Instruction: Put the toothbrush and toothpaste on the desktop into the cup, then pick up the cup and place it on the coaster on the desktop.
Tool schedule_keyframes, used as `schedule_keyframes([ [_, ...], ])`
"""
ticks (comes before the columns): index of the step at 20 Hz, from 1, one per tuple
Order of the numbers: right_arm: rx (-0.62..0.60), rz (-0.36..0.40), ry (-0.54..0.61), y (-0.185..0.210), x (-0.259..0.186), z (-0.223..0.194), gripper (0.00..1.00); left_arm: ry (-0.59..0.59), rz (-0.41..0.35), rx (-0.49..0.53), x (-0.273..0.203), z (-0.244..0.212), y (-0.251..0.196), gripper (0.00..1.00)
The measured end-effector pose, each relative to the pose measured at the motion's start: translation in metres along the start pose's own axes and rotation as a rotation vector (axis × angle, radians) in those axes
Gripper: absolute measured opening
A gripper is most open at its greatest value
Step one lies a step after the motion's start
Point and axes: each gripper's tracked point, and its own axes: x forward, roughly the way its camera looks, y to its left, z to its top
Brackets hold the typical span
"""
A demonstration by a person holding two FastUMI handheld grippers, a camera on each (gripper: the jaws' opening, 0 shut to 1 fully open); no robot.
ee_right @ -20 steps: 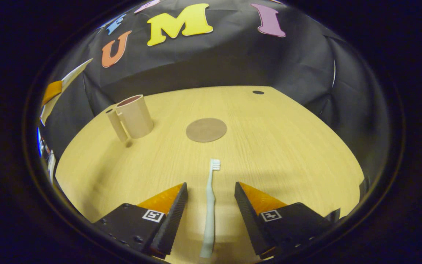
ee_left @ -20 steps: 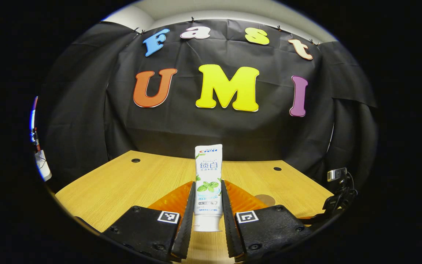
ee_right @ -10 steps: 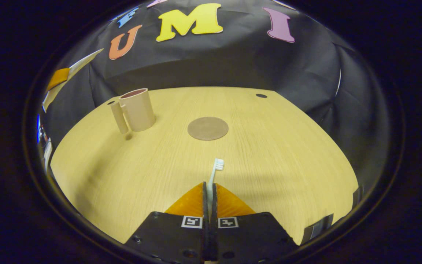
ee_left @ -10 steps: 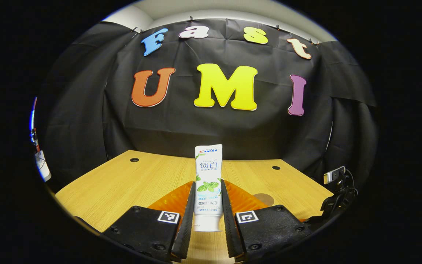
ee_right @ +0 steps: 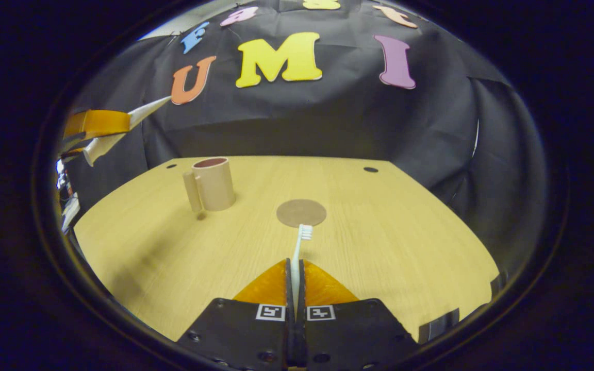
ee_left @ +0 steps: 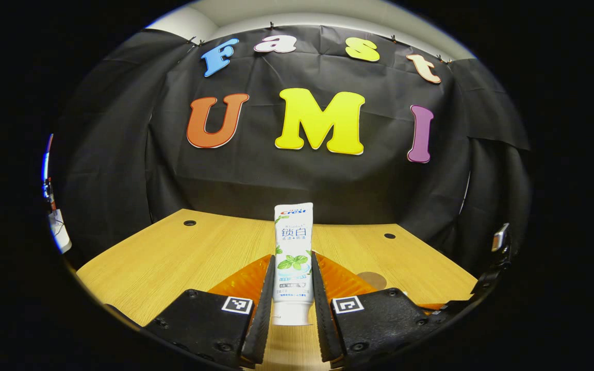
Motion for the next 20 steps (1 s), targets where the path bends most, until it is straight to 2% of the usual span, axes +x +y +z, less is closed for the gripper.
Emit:
schedule_keyframes([
  [4, -0.025, -0.007, -0.165, 0.0, -0.023, 0.035, 0.01, -0.017, -0.013, -0.01, 0.0, 0.003, -0.004, 0.42],
  [10, -0.065, 0.0, -0.317, 0.008, -0.051, 0.068, 0.0, -0.064, -0.027, -0.003, 0.001, 0.011, -0.011, 0.42],
  [13, -0.093, -0.004, -0.365, 0.01, -0.058, 0.08, 0.0, -0.067, -0.041, -0.014, 0.009, 0.009, -0.013, 0.42],
  [17, -0.061, 0.01, -0.379, 0.005, -0.061, 0.089, 0.0, -0.079, 0.003, -0.008, 0.038, 0.01, 0.003, 0.42],
  [18, -0.057, 0.008, -0.384, 0.001, -0.061, 0.091, 0.0, -0.078, 0.009, -0.007, 0.049, 0.01, 0.004, 0.48],
  [19, -0.056, 0.001, -0.389, -0.004, -0.062, 0.093, 0.0, -0.081, 0.017, -0.001, 0.057, 0.013, 0.006, 0.42],
  [20, -0.053, -0.009, -0.39, -0.008, -0.061, 0.093, 0.0, -0.09, 0.021, 0.007, 0.067, 0.014, 0.007, 0.42],
])
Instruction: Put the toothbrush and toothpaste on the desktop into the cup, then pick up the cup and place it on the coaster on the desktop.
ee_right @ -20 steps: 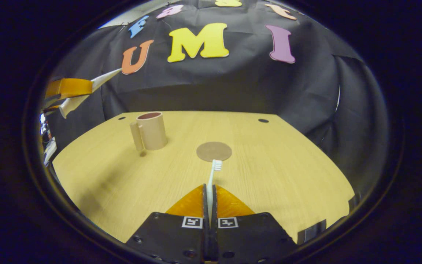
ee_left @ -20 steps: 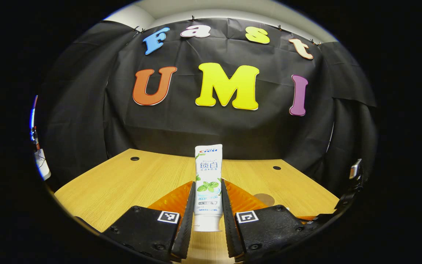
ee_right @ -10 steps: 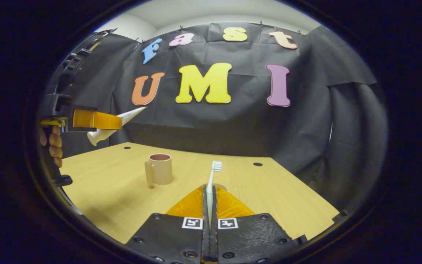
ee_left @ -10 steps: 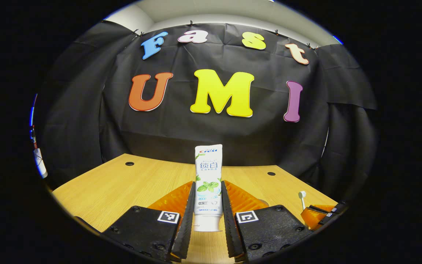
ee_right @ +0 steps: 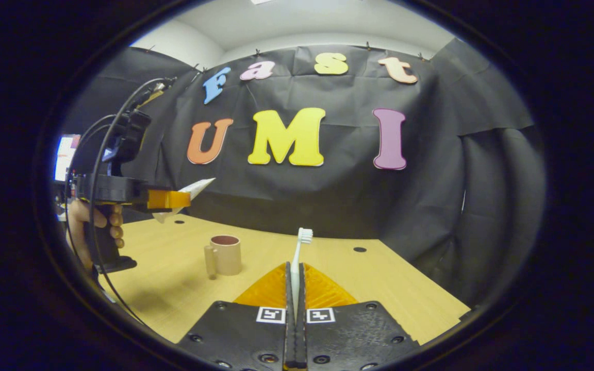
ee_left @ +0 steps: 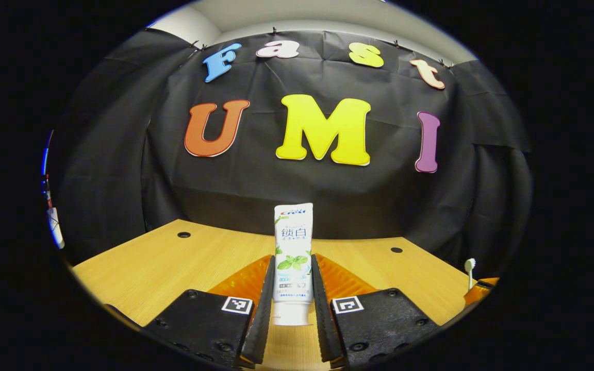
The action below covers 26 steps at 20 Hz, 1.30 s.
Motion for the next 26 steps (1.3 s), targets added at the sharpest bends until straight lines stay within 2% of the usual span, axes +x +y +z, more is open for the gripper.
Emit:
schedule_keyframes([
  [1, 0.007, -0.003, 0.001, -0.003, 0.0, 0.0, 0.02, -0.005, -0.005, 0.008, 0.009, 0.0, -0.002, 0.42],
  [2, 0.019, -0.004, 0.0, -0.004, 0.0, 0.001, 0.0, -0.007, -0.017, 0.007, 0.017, -0.001, -0.005, 0.42],
  [5, 0.028, -0.007, -0.024, -0.009, 0.008, 0.012, 0.0, -0.014, -0.073, -0.044, 0.033, -0.009, -0.02, 0.42],
  [13, 0.069, 0.031, -0.095, 0.0, 0.037, 0.046, 0.0, 0.018, -0.098, -0.07, 0.067, -0.037, -0.025, 0.43],
  [17, 0.086, 0.047, -0.059, 0.001, 0.042, 0.029, 0.0, 0.012, -0.124, -0.023, 0.078, -0.04, -0.034, 0.43],
  [18, 0.085, 0.042, -0.053, -0.002, 0.042, 0.025, 0.0, 0.012, -0.122, -0.022, 0.08, -0.041, -0.034, 0.51],
  [19, 0.087, 0.042, -0.049, -0.004, 0.043, 0.023, 0.02, 0.015, -0.13, -0.027, 0.08, -0.042, -0.035, 0.44],
  [23, 0.097, 0.041, -0.026, -0.007, 0.043, 0.012, 0.0, -0.008, -0.135, -0.03, 0.077, -0.035, -0.036, 0.46],
  [26, 0.093, 0.039, -0.025, -0.006, 0.044, 0.013, 0.0, -0.022, -0.133, -0.008, 0.077, -0.031, -0.039, 0.41],
])
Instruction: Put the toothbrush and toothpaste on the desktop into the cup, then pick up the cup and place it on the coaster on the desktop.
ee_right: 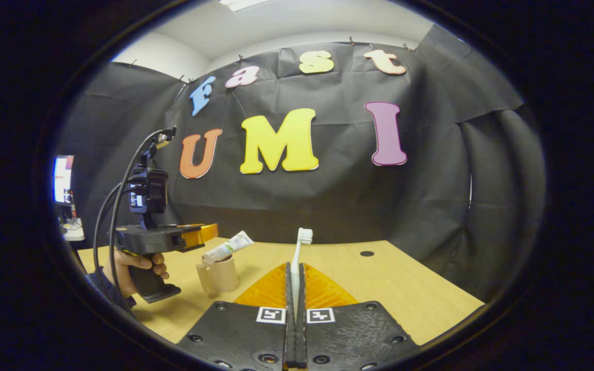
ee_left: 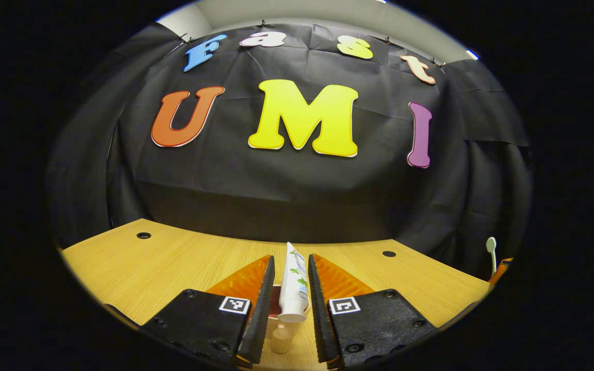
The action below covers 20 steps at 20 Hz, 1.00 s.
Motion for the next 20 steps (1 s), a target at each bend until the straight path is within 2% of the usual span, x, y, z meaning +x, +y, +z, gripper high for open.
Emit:
schedule_keyframes([
  [8, 0.009, 0.011, 0.027, 0.003, 0.002, -0.005, 0.0, 0.085, -0.032, 0.03, 0.008, -0.018, -0.007, 0.43],
  [10, 0.01, 0.016, 0.034, 0.005, 0.002, -0.007, 0.0, 0.106, -0.049, 0.061, 0.012, -0.02, -0.011, 0.55],
  [11, 0.011, 0.017, 0.039, 0.005, 0.002, -0.008, 0.02, 0.146, -0.07, 0.076, 0.016, -0.025, -0.016, 0.72],
  [12, 0.012, 0.021, 0.045, 0.006, 0.001, -0.01, 0.0, 0.172, -0.073, 0.085, 0.019, -0.029, -0.016, 0.69],
  [13, 0.013, 0.026, 0.048, 0.008, 0.001, -0.01, 0.0, 0.219, -0.08, 0.098, 0.023, -0.036, -0.017, 0.75],
  [15, 0.011, 0.028, 0.049, 0.007, -0.002, -0.011, 0.0, 0.291, -0.084, 0.106, 0.029, -0.045, -0.018, 0.75],
  [20, 0.027, 0.033, 0.06, 0.005, -0.001, -0.016, 0.0, 0.387, -0.031, 0.192, 0.035, -0.057, -0.01, 0.74],
])
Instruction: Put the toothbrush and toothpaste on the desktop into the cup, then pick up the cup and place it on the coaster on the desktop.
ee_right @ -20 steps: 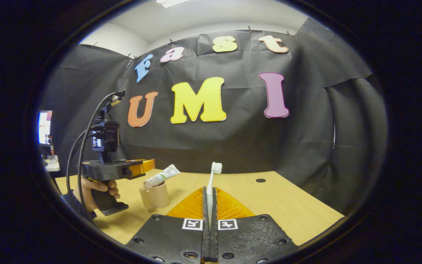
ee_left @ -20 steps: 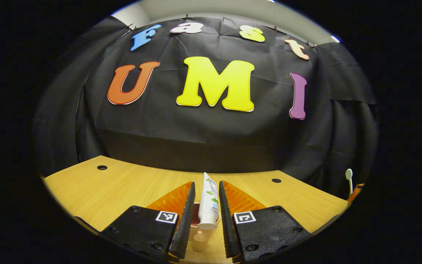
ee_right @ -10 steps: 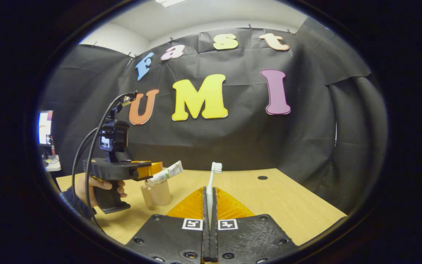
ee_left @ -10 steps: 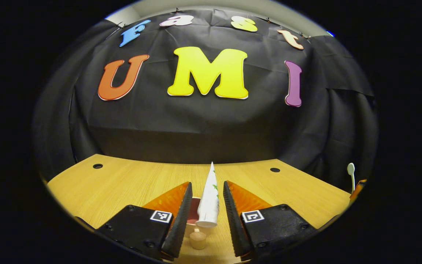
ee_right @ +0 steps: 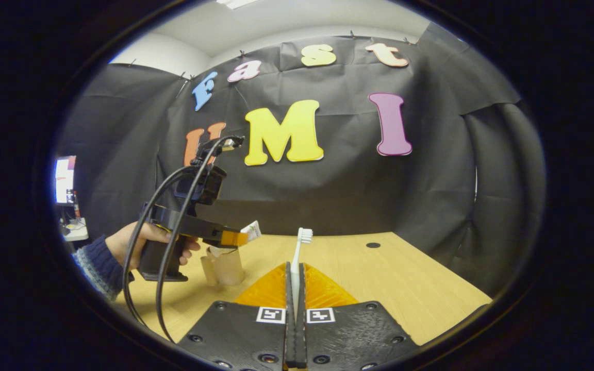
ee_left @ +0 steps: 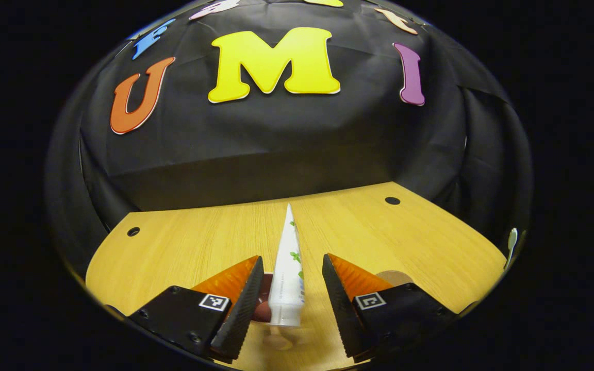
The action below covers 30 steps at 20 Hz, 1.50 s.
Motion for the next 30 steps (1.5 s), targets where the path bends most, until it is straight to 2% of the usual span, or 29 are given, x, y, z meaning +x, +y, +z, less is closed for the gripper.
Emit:
schedule_keyframes([
  [1, 0.008, 0.004, 0.006, 0.0, 0.0, -0.001, 0.02, 0.023, 0.019, 0.013, 0.002, -0.004, 0.003, 0.6],
  [2, 0.016, 0.008, 0.01, 0.0, -0.001, -0.002, 0.0, 0.036, 0.027, 0.017, 0.007, -0.008, 0.003, 0.49],
  [7, 0.02, 0.011, 0.017, -0.002, 0.0, -0.004, 0.0, 0.047, 0.029, 0.002, 0.008, -0.011, 0.004, 0.39],
  [10, 0.02, 0.012, 0.019, -0.001, -0.002, -0.006, 0.0, 0.032, 0.016, -0.043, 0.005, -0.009, 0.003, 0.38],
  [11, 0.02, 0.013, 0.02, -0.001, -0.002, -0.006, 0.0, 0.008, 0.007, -0.07, 0.003, -0.006, 0.003, 0.43],
  [12, 0.019, 0.013, 0.02, -0.001, -0.002, -0.007, 0.0, -0.027, -0.001, -0.098, -0.004, -0.001, 0.003, 0.37],
  [15, 0.01, 0.013, 0.025, 0.002, -0.001, -0.01, 0.0, -0.186, -0.001, -0.175, -0.023, 0.024, 0.016, 0.37],
  [18, 0.002, 0.019, 0.027, 0.007, -0.002, -0.013, 0.0, -0.285, 0.011, -0.204, -0.022, 0.038, 0.032, 0.37],
  [25, -0.026, 0.033, 0.039, 0.018, 0.0, -0.021, 0.0, -0.296, -0.014, -0.215, -0.001, 0.022, 0.029, 0.38],
  [30, -0.021, 0.032, 0.047, 0.017, 0.003, -0.026, 0.0, -0.352, -0.019, -0.218, -0.01, 0.036, 0.03, 0.4],
])
